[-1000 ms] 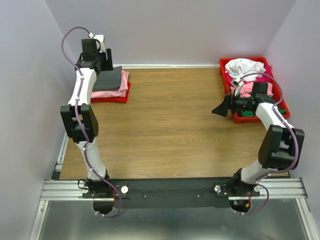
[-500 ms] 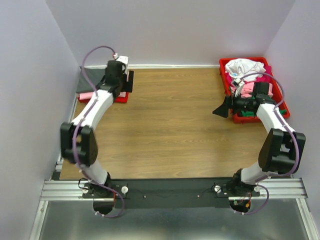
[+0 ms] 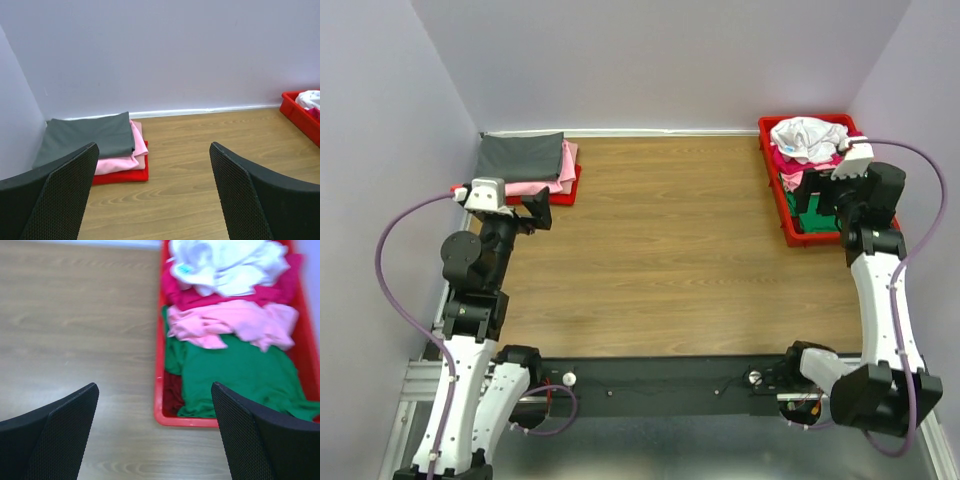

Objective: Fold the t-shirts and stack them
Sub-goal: Reset both grippers

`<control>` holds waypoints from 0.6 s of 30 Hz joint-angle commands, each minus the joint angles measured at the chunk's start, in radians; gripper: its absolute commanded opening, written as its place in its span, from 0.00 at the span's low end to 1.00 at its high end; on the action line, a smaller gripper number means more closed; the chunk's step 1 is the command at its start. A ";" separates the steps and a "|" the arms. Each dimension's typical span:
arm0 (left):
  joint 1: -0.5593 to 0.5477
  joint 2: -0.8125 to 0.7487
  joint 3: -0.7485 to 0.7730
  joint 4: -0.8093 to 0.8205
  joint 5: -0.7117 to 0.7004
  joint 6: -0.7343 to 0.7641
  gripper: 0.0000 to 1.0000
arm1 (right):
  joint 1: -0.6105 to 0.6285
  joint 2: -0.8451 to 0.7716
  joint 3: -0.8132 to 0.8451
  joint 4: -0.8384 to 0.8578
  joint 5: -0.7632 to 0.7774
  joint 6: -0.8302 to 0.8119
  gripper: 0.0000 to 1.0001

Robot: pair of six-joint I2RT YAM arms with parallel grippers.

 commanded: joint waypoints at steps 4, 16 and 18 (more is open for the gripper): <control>0.003 0.028 -0.076 0.000 0.022 -0.008 0.97 | -0.008 -0.139 -0.111 0.106 0.397 0.203 1.00; 0.002 0.034 -0.131 0.045 0.063 -0.011 0.96 | -0.008 -0.200 -0.175 0.105 0.462 0.181 0.99; 0.002 0.042 -0.129 0.046 0.069 -0.011 0.96 | -0.008 -0.194 -0.170 0.091 0.448 0.174 0.99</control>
